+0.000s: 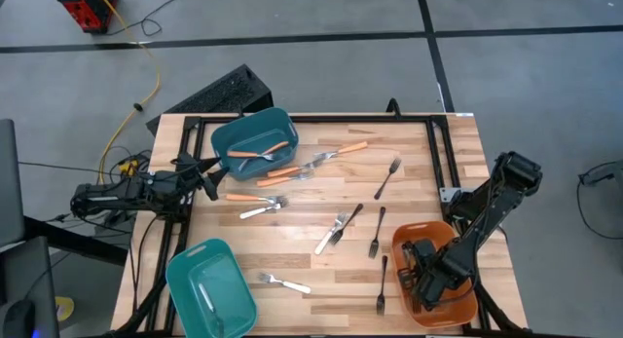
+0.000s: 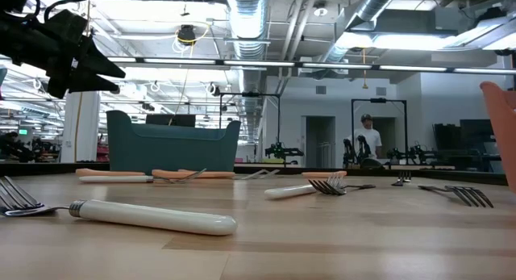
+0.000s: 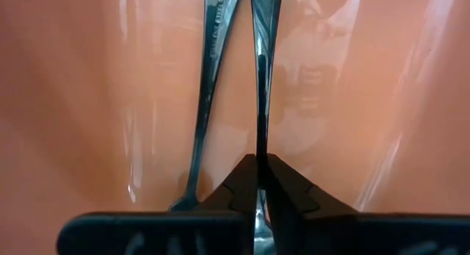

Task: Sort silverware by color (type)
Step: Put the black fork into the orange bin

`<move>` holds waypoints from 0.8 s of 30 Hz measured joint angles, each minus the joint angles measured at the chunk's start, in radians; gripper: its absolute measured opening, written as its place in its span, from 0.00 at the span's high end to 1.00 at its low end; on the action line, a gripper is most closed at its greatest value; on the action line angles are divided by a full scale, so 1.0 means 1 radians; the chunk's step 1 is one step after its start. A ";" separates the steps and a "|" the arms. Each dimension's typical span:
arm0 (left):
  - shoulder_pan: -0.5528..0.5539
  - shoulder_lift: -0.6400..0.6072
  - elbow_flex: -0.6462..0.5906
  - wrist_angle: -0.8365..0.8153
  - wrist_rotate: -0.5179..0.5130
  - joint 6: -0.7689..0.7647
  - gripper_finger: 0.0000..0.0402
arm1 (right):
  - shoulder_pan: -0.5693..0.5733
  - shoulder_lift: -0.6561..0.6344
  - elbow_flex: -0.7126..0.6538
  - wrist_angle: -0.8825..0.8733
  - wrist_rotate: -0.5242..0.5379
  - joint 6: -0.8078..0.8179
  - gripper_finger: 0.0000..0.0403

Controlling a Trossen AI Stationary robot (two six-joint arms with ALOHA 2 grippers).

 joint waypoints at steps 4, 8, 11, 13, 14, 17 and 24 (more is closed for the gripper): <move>0.000 0.000 0.000 0.000 0.000 0.000 0.42 | 0.000 0.000 0.000 0.000 0.000 0.000 0.88; 0.000 0.000 0.000 0.000 0.000 0.000 0.42 | 0.000 0.000 0.000 -0.003 0.000 0.000 0.87; 0.000 0.000 0.000 0.000 0.000 0.000 0.42 | 0.000 0.000 0.000 -0.005 0.000 0.000 0.87; 0.000 0.000 0.000 0.000 0.000 0.000 0.42 | 0.000 0.000 0.000 -0.007 0.000 0.001 0.87; 0.000 0.000 0.000 0.000 0.000 0.000 0.42 | 0.000 0.000 0.000 -0.007 0.001 0.000 0.87; 0.000 0.000 0.000 0.000 0.000 0.000 0.42 | 0.000 0.000 0.000 -0.007 0.001 -0.003 0.87; 0.000 0.000 0.000 0.000 0.000 0.000 0.42 | 0.000 0.000 0.000 -0.007 0.001 -0.004 0.84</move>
